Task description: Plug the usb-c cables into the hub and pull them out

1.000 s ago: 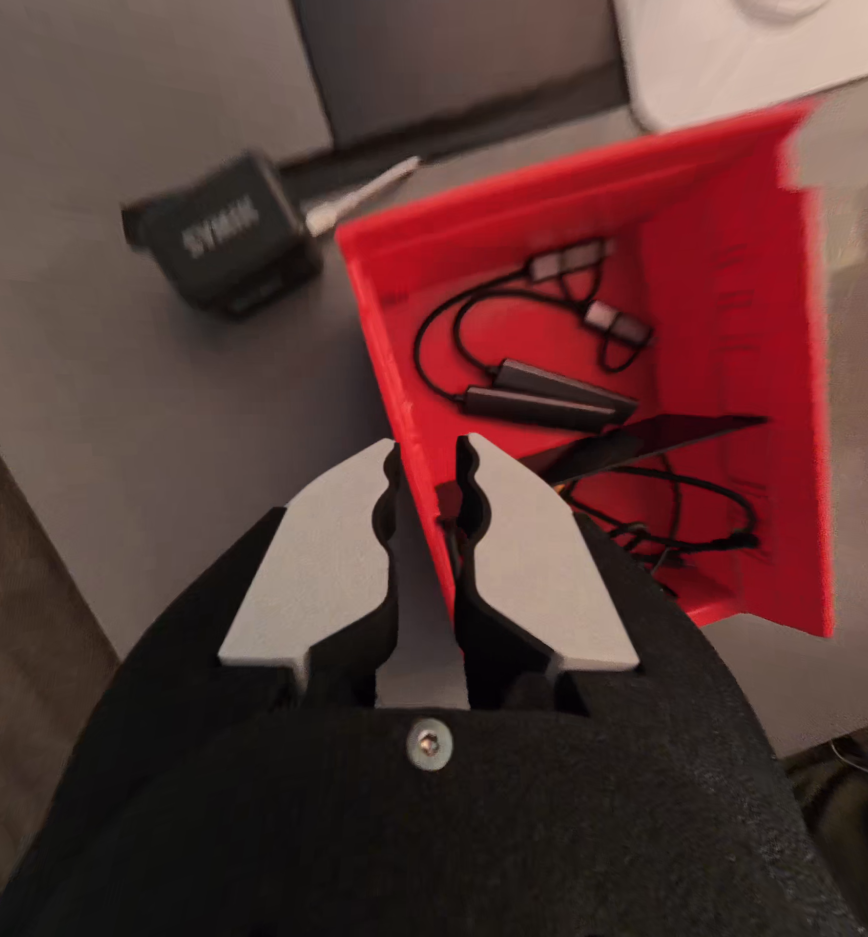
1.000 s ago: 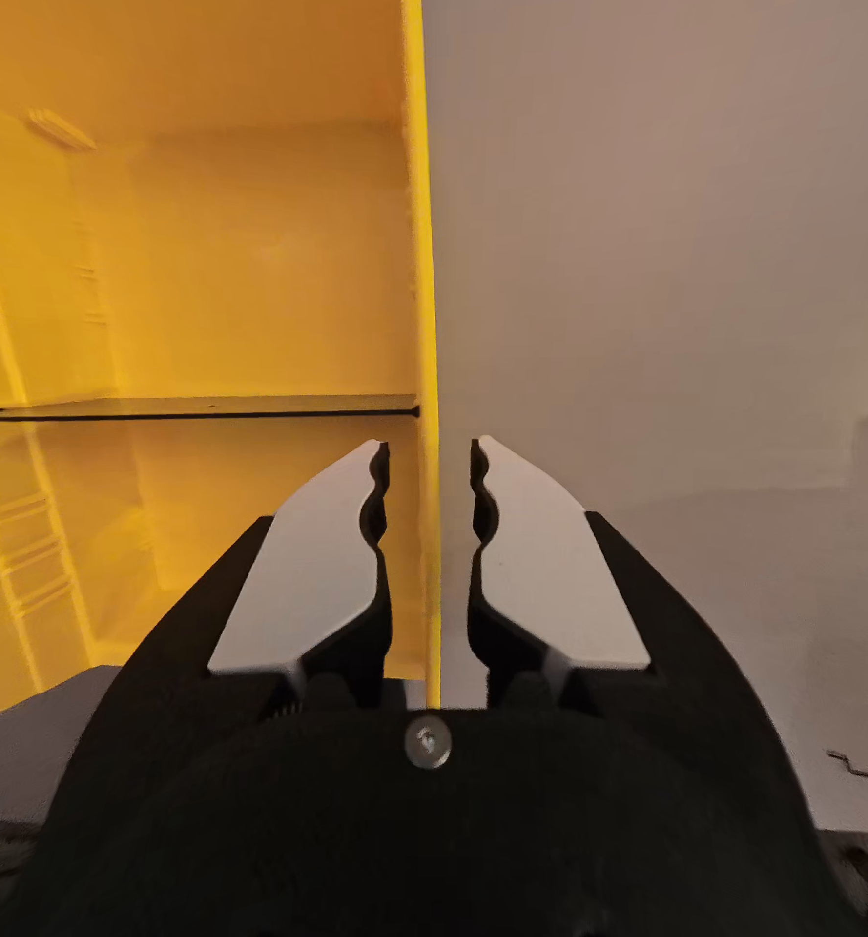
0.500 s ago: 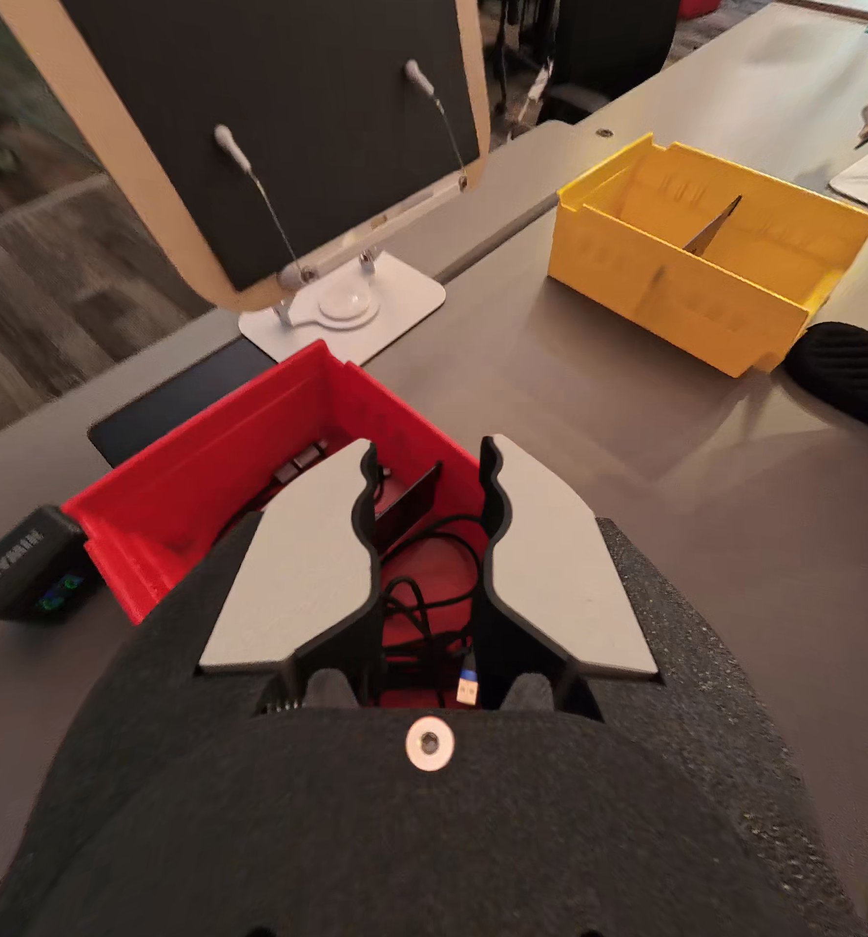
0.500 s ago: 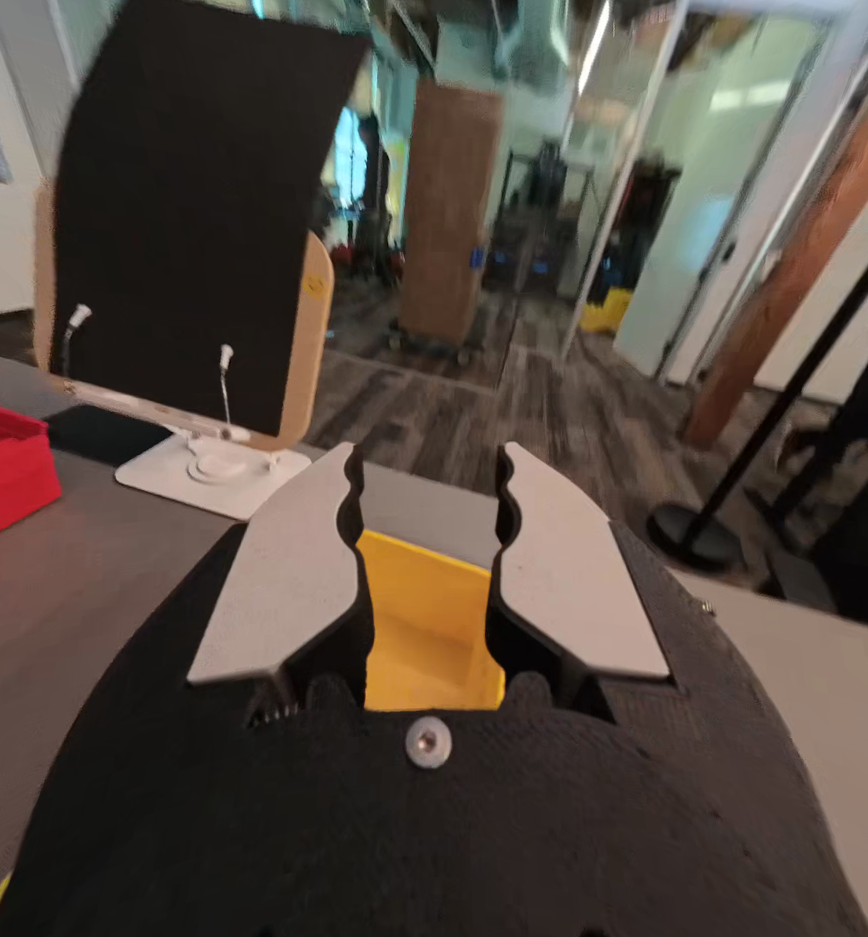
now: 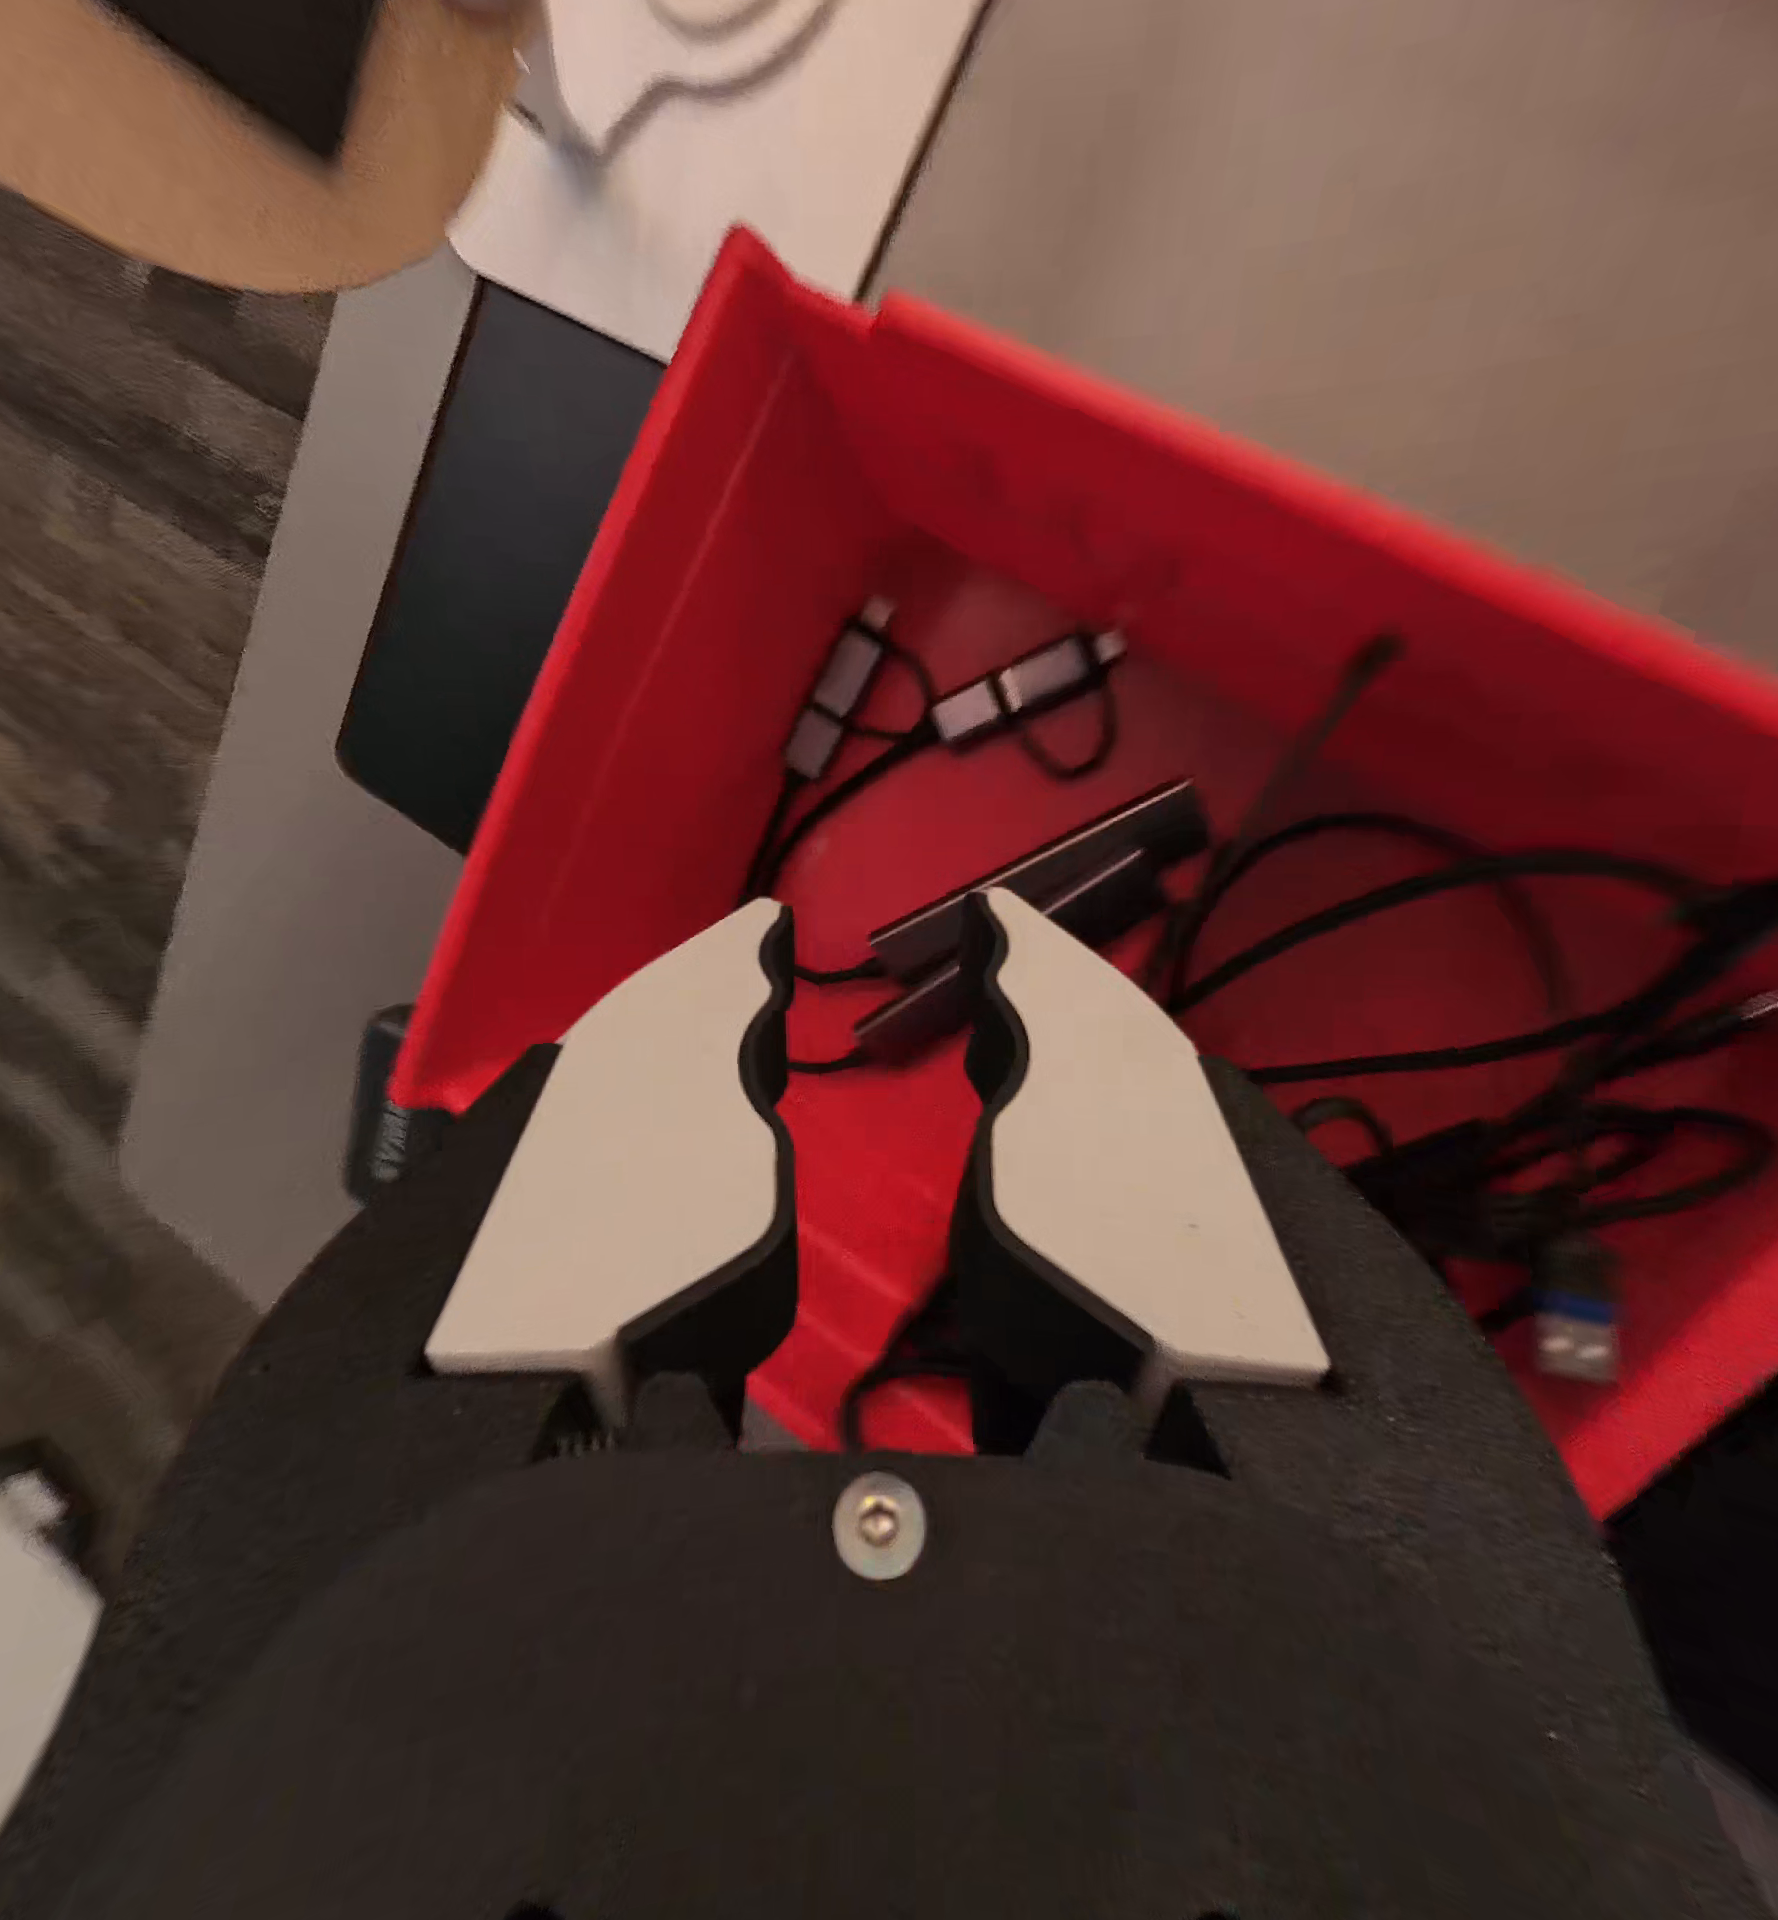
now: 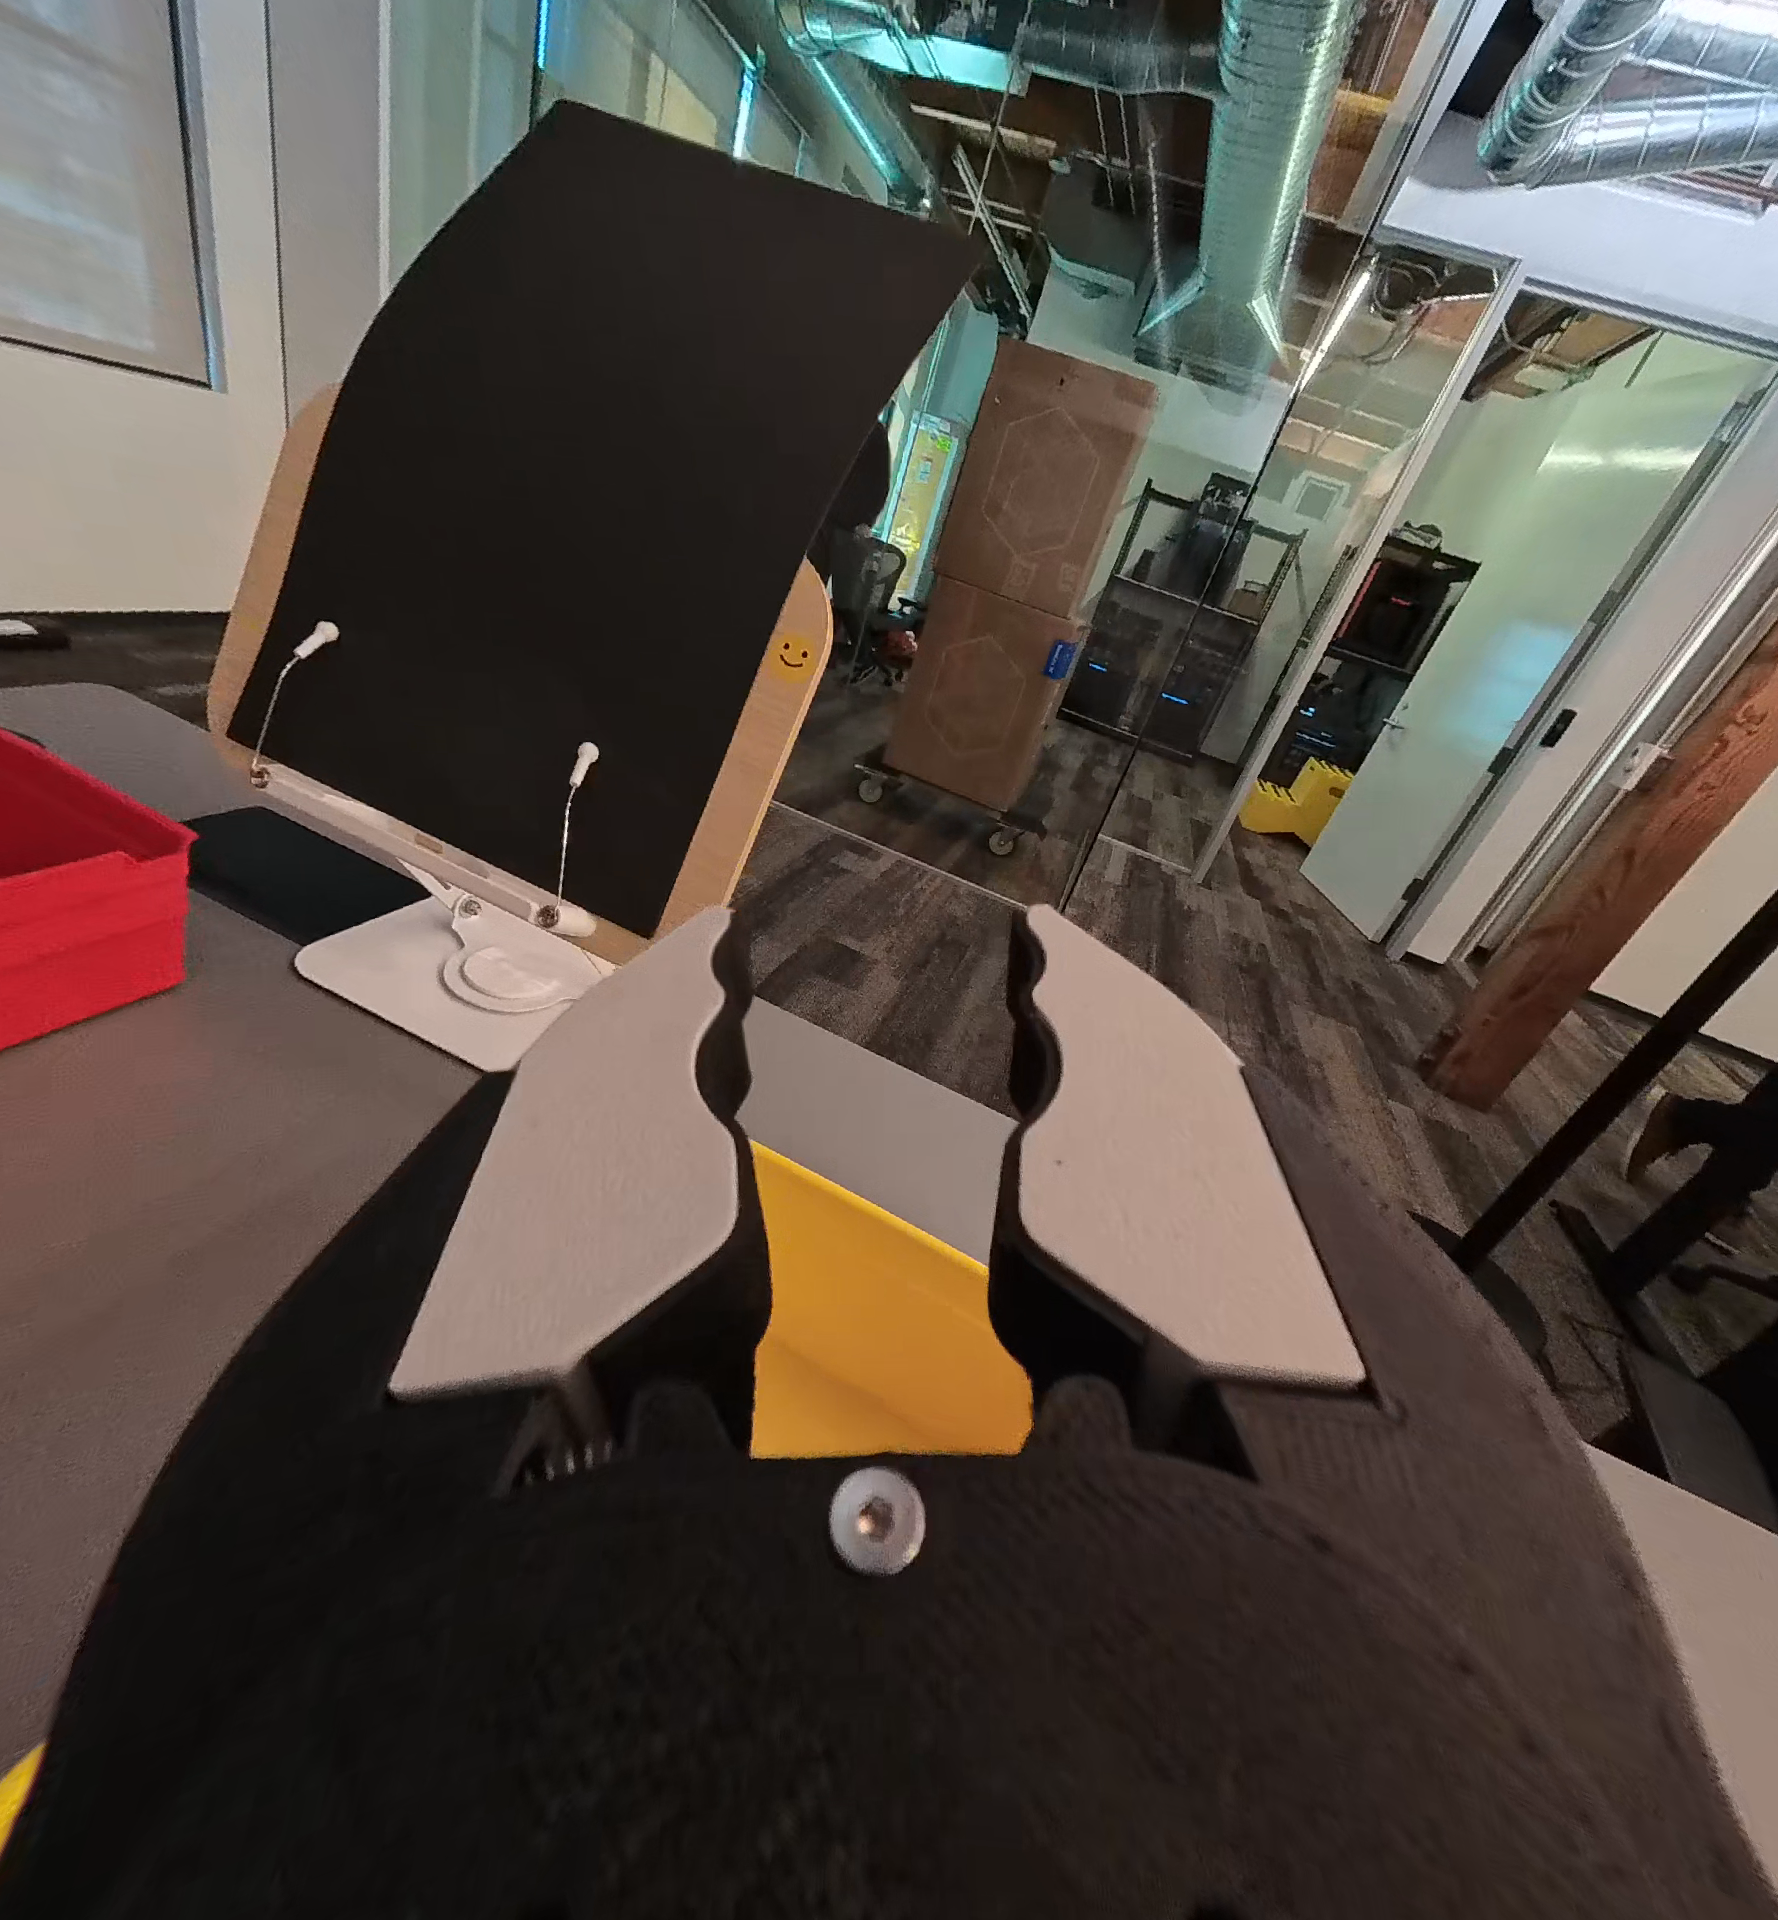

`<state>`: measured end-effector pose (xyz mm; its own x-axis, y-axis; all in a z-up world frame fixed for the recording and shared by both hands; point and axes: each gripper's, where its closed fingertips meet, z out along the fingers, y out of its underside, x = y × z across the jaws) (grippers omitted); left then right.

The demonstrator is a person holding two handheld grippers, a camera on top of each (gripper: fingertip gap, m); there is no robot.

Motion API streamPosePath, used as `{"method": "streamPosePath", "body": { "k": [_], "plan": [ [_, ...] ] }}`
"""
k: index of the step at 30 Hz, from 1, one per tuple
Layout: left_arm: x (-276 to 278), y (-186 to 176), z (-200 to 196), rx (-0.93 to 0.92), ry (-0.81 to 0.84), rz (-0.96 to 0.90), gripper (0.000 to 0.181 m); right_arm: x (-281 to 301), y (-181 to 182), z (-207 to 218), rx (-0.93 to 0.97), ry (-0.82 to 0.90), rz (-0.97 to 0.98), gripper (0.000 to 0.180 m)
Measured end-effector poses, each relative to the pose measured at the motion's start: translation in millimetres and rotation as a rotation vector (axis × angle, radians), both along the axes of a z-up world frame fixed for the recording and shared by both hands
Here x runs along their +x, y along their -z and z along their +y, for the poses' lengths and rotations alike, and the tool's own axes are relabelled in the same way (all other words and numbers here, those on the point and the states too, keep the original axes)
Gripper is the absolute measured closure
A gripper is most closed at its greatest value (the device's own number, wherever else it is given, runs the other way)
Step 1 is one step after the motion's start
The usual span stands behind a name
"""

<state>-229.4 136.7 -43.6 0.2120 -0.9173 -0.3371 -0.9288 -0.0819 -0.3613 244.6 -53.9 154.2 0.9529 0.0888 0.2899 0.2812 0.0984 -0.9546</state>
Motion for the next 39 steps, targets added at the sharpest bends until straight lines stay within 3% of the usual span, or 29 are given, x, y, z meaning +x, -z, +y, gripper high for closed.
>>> {"method": "streamPosePath", "body": {
  "k": [10, 15, 26, 39],
  "plan": [
    [-21.8, 71.0, 31.1, -0.119, 0.201, 0.362, 0.153, 35.0, 11.1, 3.5, -0.036, 0.095, 0.004, 0.132],
    [-5.4, 81.4, 14.2, -0.221, 0.298, 0.295, 0.156, 44.0, 15.3, 5.2, -0.055, 0.128, -0.008, 0.132],
    [24.9, 83.4, 26.9, 0.008, 0.513, 0.273, 0.162, 45.1, 30.1, 15.6, -0.115, 0.149, -0.043, 0.132],
    [18.7, 108.3, 38.8, -0.109, 0.607, 0.388, 0.166, 51.6, 50.9, 24.2, -0.207, 0.19, -0.096, 0.132]
  ]
}}
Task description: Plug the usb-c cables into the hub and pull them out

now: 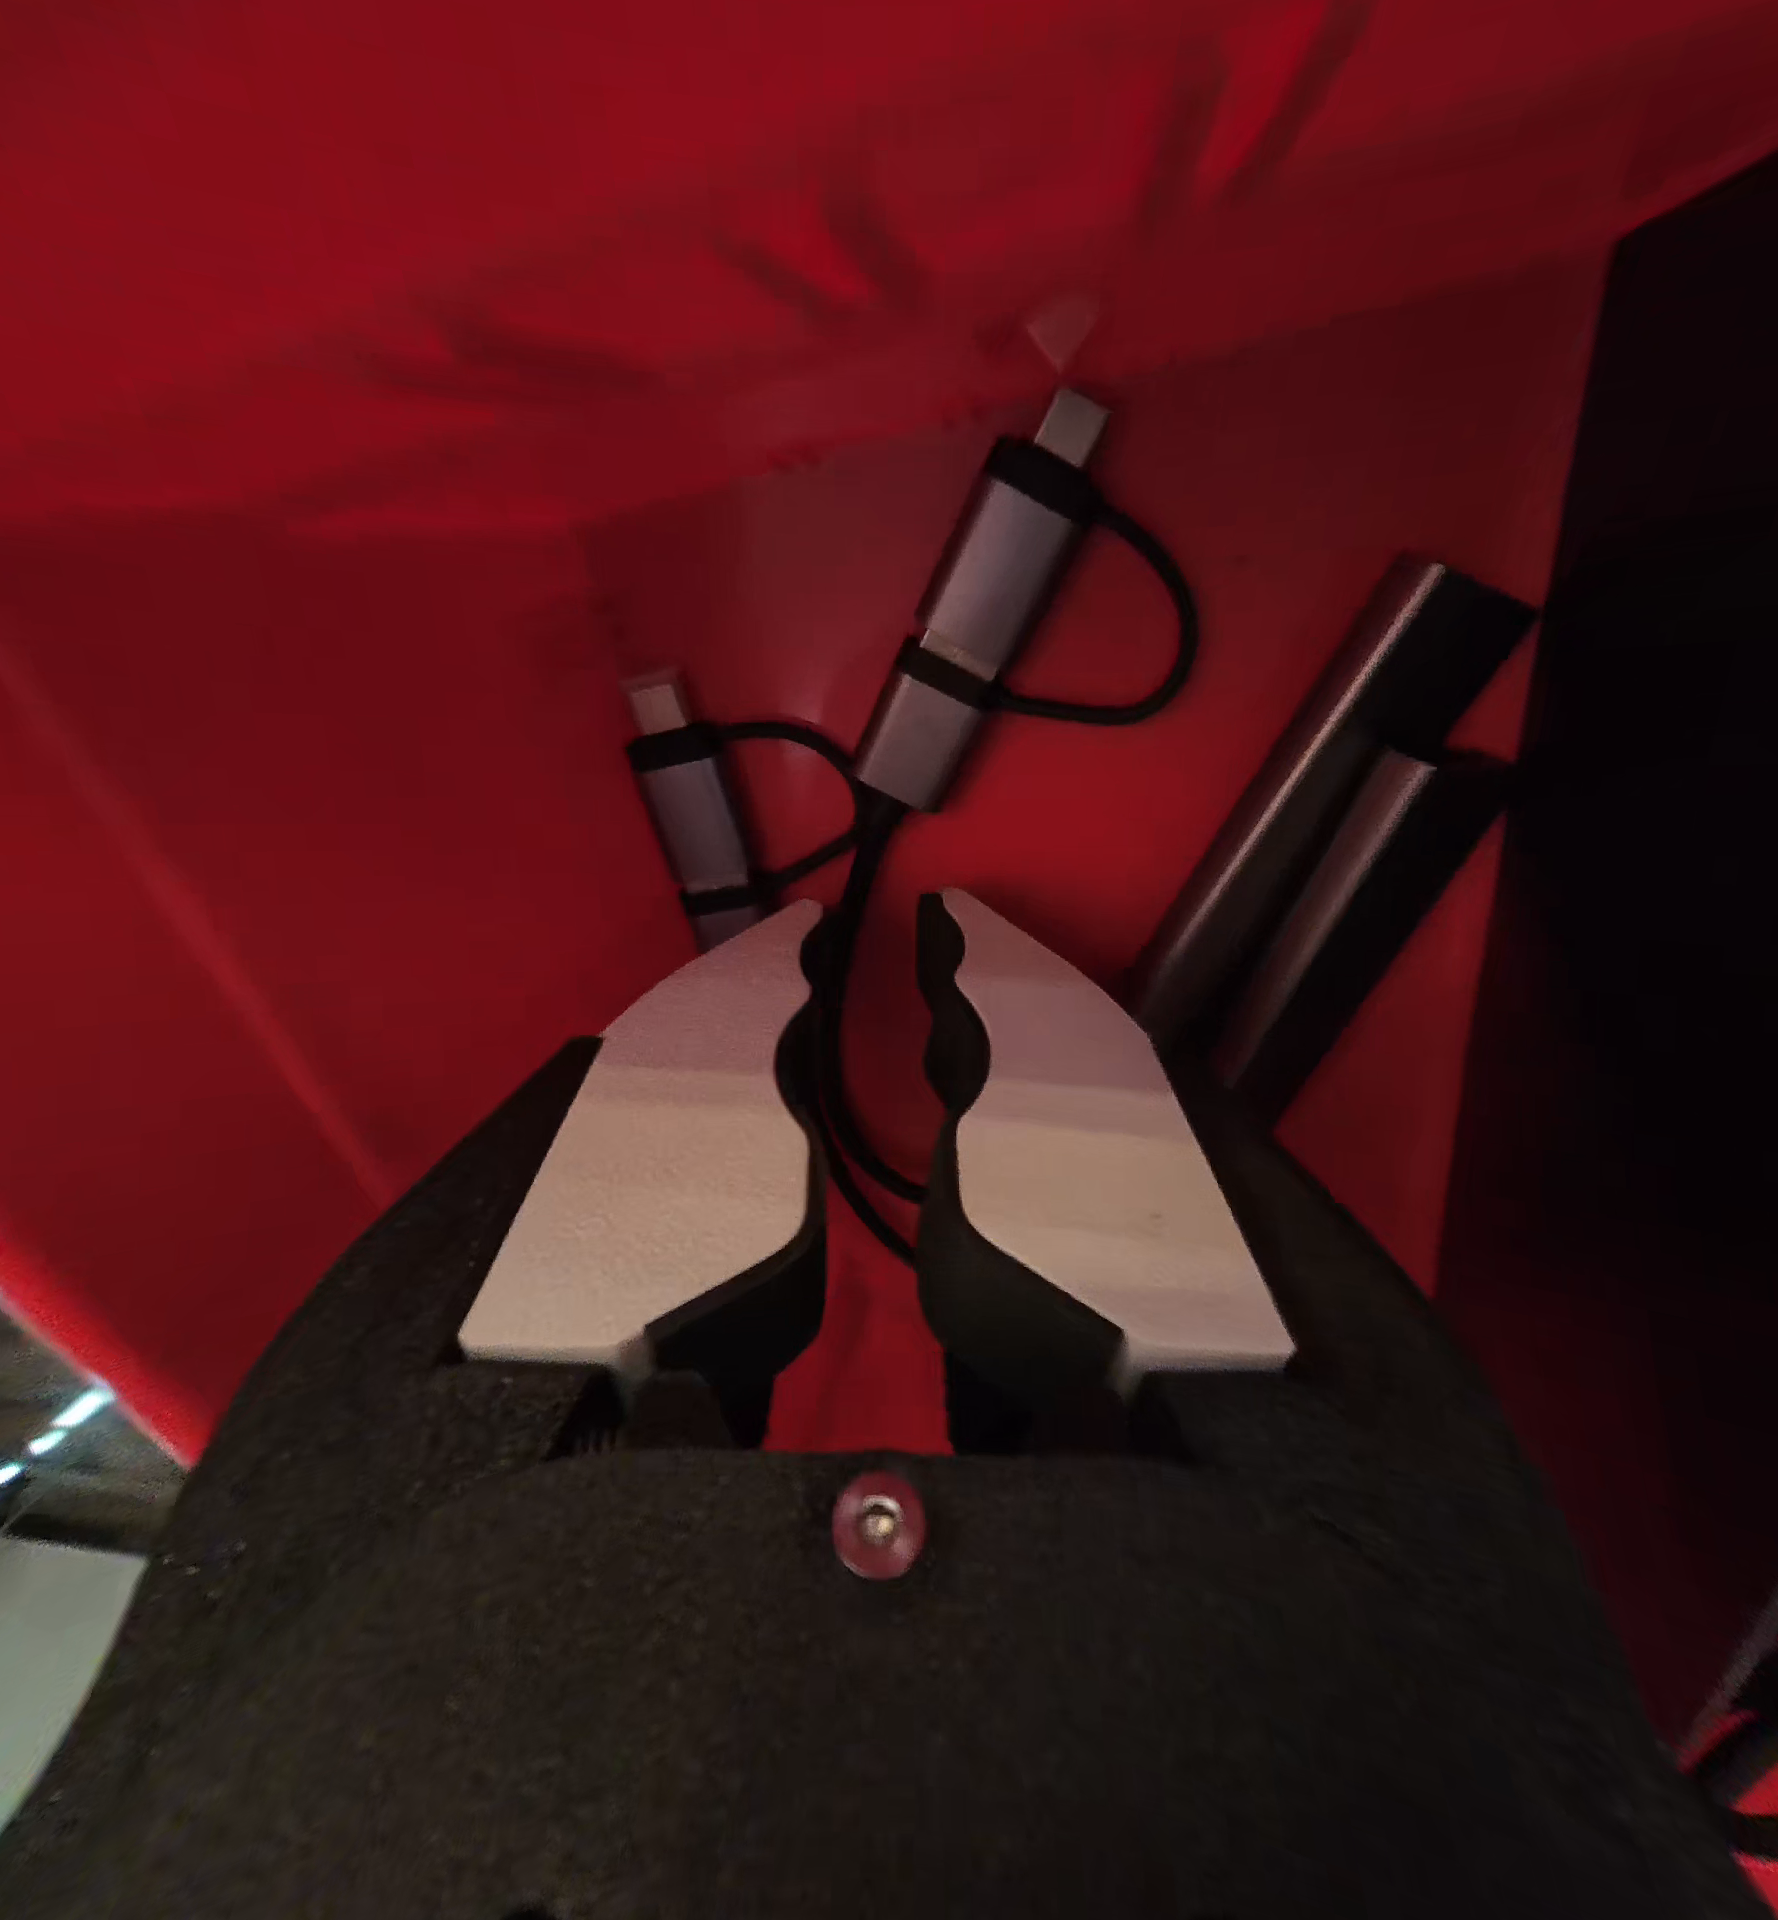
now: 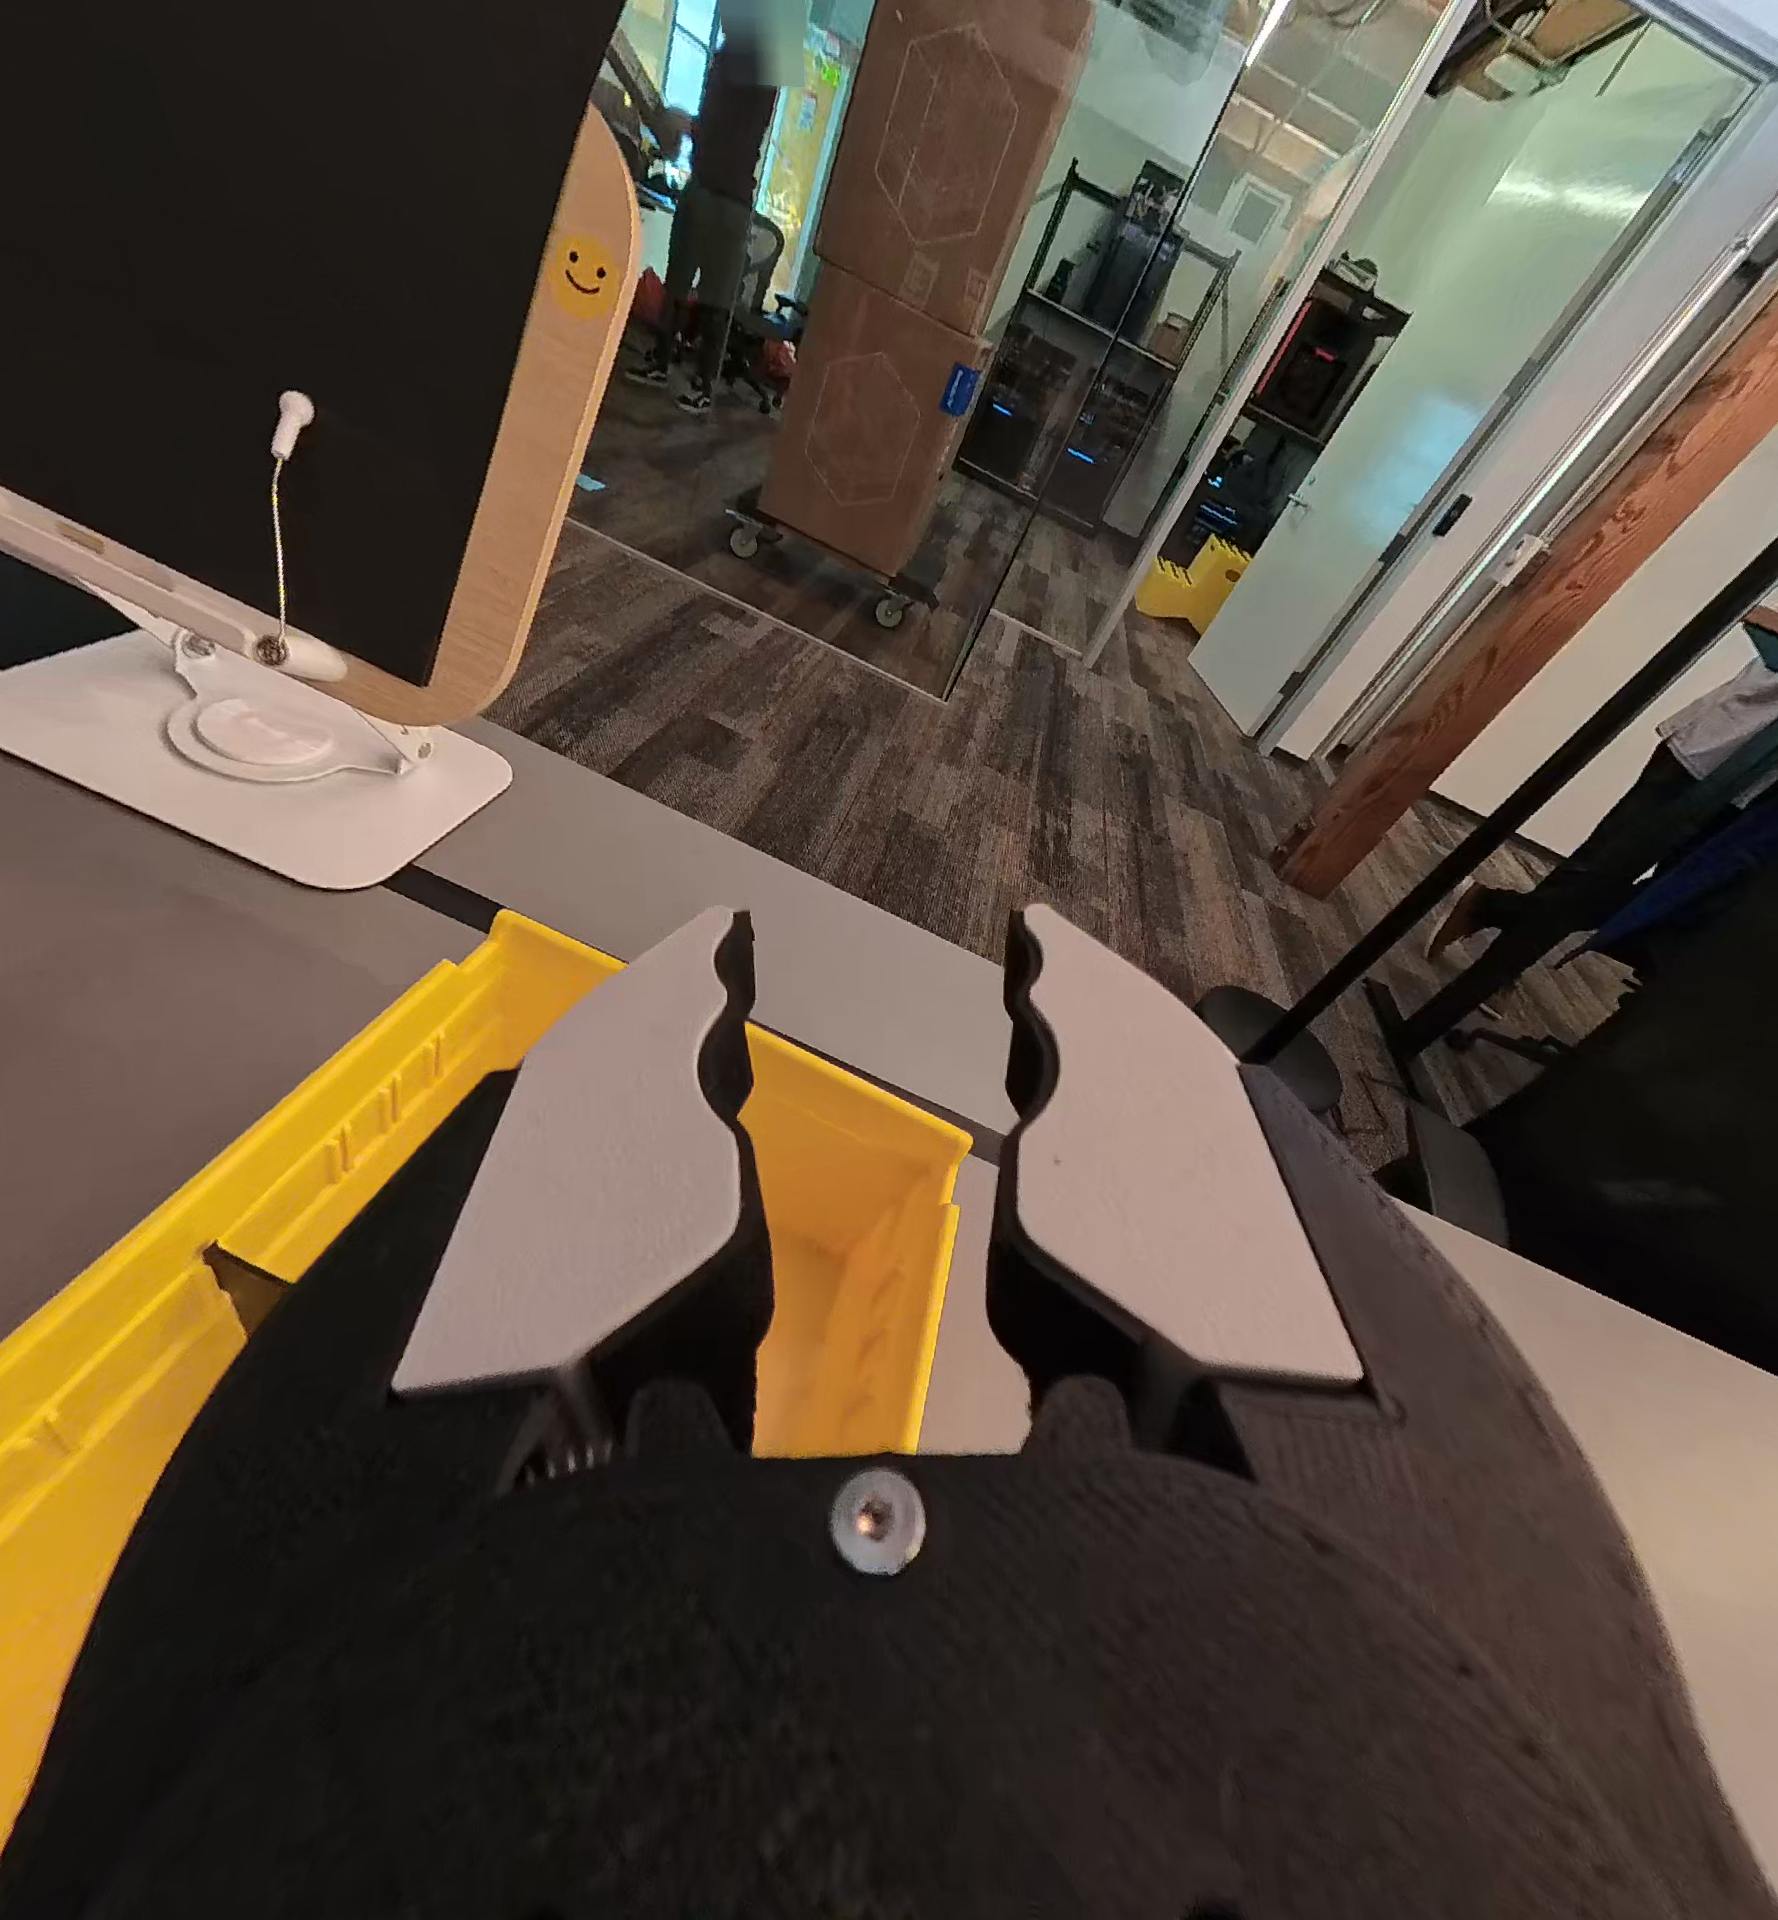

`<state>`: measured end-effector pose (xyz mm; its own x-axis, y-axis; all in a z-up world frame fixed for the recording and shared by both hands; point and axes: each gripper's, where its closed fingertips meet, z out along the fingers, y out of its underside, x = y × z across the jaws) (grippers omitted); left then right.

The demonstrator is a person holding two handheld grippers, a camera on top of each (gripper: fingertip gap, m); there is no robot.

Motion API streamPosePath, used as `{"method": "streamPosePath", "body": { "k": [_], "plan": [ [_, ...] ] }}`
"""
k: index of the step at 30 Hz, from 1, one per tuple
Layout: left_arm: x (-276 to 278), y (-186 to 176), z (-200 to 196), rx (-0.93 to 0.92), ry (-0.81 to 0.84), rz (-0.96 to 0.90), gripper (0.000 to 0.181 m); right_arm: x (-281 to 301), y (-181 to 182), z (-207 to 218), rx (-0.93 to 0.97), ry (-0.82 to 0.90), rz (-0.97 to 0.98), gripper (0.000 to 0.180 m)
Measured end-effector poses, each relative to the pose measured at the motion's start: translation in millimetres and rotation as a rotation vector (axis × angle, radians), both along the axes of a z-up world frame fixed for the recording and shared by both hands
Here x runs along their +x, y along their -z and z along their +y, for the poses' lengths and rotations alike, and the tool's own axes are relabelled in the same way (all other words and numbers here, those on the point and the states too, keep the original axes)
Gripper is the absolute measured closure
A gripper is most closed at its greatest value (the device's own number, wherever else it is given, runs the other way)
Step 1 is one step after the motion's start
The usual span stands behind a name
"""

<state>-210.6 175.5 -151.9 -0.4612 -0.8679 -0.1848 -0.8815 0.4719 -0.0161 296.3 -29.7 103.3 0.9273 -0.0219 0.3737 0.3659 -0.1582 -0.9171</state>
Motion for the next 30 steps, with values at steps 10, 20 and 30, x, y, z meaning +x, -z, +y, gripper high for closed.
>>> {"method": "streamPosePath", "body": {
  "k": [10, 20, 30],
  "plan": [
    [-8.1, -18.3, 7.7, 0.131, -0.039, -0.053, 0.177, -10.5, 11.6, 5.9, -0.065, -0.028, -0.074, 0.134],
    [-7.7, -157.4, -13.3, 0.395, -0.156, -0.382, 0.181, -26.6, 5.8, 5.6, -0.045, -0.084, -0.087, 0.134],
    [8.9, -119.2, -24.3, 0.302, -0.26, -0.436, 0.171, -49.5, 23.8, 14.1, -0.12, -0.161, -0.11, 0.133]
  ]
}}
